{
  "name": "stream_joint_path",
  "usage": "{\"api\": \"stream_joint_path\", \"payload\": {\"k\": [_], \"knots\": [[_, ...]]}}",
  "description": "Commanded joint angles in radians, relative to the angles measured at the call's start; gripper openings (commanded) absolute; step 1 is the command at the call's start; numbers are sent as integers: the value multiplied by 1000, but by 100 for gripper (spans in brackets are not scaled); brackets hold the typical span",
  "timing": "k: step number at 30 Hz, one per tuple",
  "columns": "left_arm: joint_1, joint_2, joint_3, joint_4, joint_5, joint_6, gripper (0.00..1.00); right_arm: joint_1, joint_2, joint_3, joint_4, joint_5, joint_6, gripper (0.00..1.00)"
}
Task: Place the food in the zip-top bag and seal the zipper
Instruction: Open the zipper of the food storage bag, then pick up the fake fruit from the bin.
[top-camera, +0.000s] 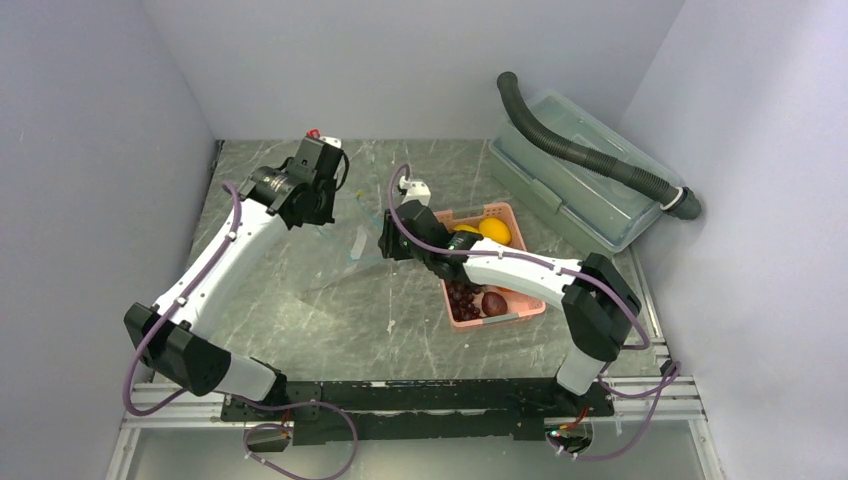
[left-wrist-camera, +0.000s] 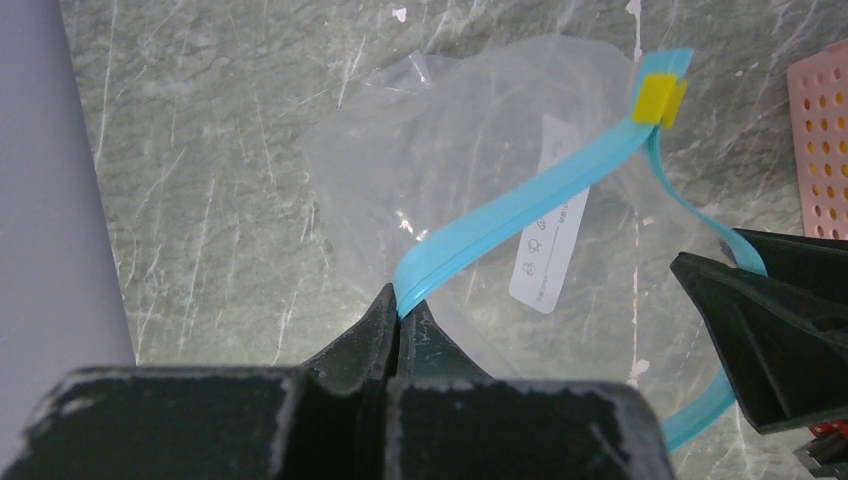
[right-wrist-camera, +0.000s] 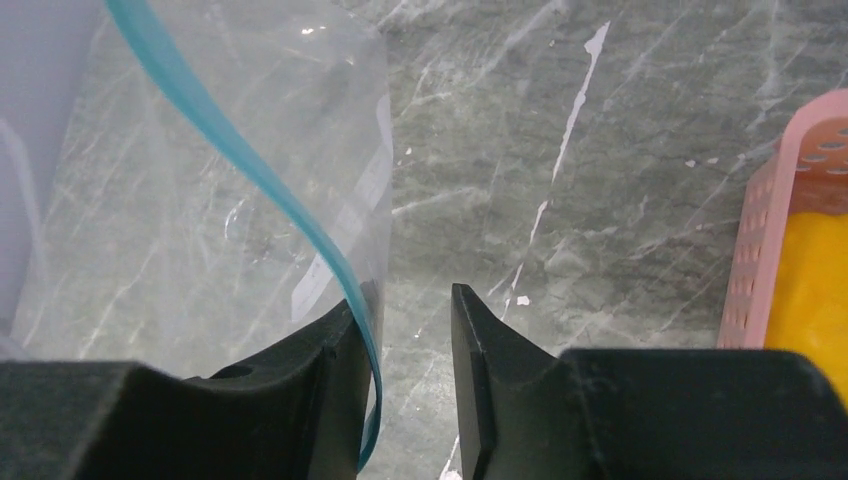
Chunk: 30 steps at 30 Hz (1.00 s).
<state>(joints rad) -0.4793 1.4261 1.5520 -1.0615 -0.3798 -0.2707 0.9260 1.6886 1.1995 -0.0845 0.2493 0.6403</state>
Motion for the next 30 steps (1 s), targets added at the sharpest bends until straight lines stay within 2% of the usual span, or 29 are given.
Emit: {"api": "stream_joint_path", "payload": {"k": [1,18,30], "knots": [[-11,-24,-25,46,-36,31,0,-4,-49,66,-9,-24,-21,40],[-15,-69,-110,104,-6,41,0,-4,-183,96,-77,-68,-70,50],[-16,-112,-142,137,111,55,0,-4,-362,21,-265,57,-162,59]]}}
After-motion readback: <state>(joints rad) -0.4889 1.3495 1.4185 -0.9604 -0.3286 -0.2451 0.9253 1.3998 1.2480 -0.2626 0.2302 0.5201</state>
